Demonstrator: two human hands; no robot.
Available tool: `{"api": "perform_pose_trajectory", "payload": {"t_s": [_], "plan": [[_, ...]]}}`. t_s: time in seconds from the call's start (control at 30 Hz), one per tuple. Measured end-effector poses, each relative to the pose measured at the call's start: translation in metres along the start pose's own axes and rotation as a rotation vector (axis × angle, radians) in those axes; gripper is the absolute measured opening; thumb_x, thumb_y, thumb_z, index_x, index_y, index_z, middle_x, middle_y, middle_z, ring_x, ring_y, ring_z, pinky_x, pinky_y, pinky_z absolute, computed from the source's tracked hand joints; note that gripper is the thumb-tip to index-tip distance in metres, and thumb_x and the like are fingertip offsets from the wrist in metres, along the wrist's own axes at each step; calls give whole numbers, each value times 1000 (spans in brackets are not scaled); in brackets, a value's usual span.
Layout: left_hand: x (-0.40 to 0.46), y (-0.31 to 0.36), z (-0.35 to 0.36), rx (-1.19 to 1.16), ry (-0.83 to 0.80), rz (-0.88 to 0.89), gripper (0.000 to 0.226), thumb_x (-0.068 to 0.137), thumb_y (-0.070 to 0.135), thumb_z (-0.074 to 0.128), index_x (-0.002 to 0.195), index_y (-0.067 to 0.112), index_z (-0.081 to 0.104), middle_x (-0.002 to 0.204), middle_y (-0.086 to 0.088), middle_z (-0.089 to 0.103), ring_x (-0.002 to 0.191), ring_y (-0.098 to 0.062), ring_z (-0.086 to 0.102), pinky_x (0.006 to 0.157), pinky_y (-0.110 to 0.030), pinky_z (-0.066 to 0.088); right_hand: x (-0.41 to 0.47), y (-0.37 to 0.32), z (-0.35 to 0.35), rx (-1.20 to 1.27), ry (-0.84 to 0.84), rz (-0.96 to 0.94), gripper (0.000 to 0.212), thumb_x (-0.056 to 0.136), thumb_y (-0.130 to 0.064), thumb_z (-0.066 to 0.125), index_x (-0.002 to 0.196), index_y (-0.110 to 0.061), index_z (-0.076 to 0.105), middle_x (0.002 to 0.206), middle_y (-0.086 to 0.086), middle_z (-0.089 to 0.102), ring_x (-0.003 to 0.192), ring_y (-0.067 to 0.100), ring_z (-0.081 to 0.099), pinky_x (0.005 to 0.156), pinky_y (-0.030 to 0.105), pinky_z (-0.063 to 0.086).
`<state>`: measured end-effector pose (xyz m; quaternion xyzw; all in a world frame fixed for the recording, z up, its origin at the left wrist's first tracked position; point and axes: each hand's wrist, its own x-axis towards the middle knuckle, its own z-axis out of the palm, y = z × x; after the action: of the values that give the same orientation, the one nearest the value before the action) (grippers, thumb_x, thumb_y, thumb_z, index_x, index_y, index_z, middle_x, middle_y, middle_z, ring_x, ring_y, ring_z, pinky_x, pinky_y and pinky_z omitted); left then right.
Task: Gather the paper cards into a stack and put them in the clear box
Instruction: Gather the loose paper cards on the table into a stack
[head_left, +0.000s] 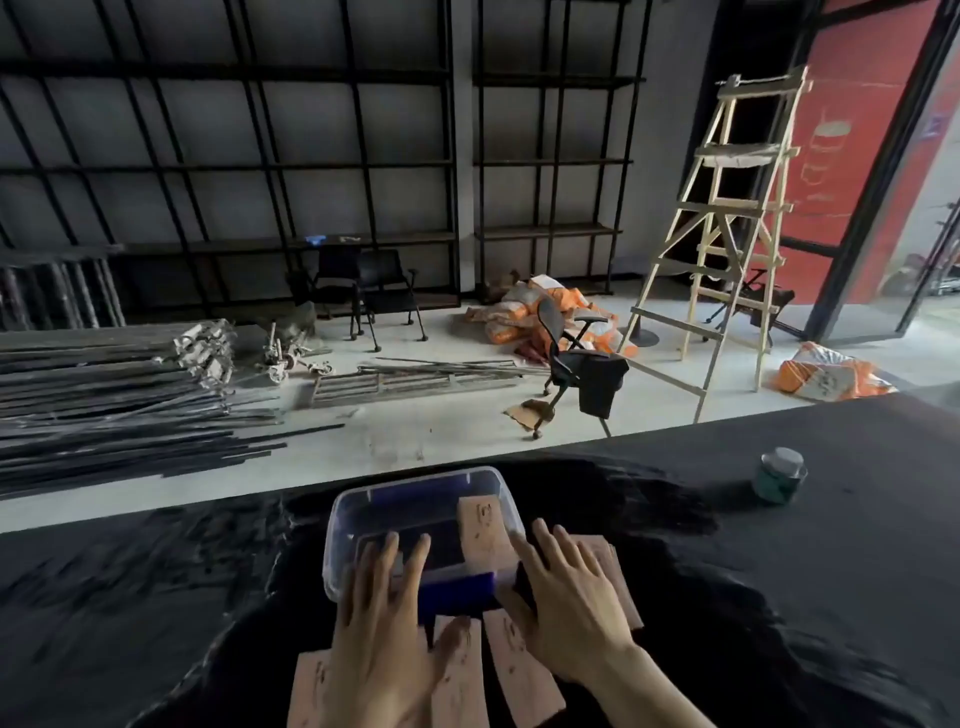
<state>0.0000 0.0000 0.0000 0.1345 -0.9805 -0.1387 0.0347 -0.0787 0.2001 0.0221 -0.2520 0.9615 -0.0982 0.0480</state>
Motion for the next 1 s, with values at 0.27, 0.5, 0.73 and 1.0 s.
{"api": "perform_pose_trajectory", "payload": {"t_s": [0.27, 0.5, 0.73, 1.0], "plan": [[-34, -3, 56, 75, 40, 29, 90, 81, 80, 44, 151, 24, 50, 157, -15, 47, 136, -39, 51, 111, -53, 38, -22, 9, 48, -24, -31, 6, 81, 91, -66, 8, 162, -27, 11, 171, 8, 15, 157, 29, 14, 128, 44, 16], [-21, 5, 55, 38, 40, -41, 87, 89, 78, 22, 162, 31, 28, 169, -11, 29, 154, -36, 33, 124, -50, 22, -25, 6, 65, -35, -102, -51, 57, 106, -49, 31, 157, -23, 31, 171, 5, 16, 158, 31, 10, 128, 46, 12], [1, 11, 45, -30, -49, -87, 82, 95, 71, 23, 164, 36, -2, 174, -4, -11, 161, -28, -4, 131, -46, 0, -15, 1, 61, -99, -180, -70, 66, 104, -38, 49, 158, -9, 25, 167, 13, 24, 157, 32, 7, 129, 48, 12], [-46, 22, 40, -58, -126, -127, 91, 85, 77, 46, 160, 29, 22, 166, 6, 26, 154, -18, 20, 127, -39, 17, 11, 13, 45, -35, -326, -187, 88, 90, -35, 73, 159, -13, 22, 172, 8, 7, 158, 27, 8, 128, 45, 18]]}}
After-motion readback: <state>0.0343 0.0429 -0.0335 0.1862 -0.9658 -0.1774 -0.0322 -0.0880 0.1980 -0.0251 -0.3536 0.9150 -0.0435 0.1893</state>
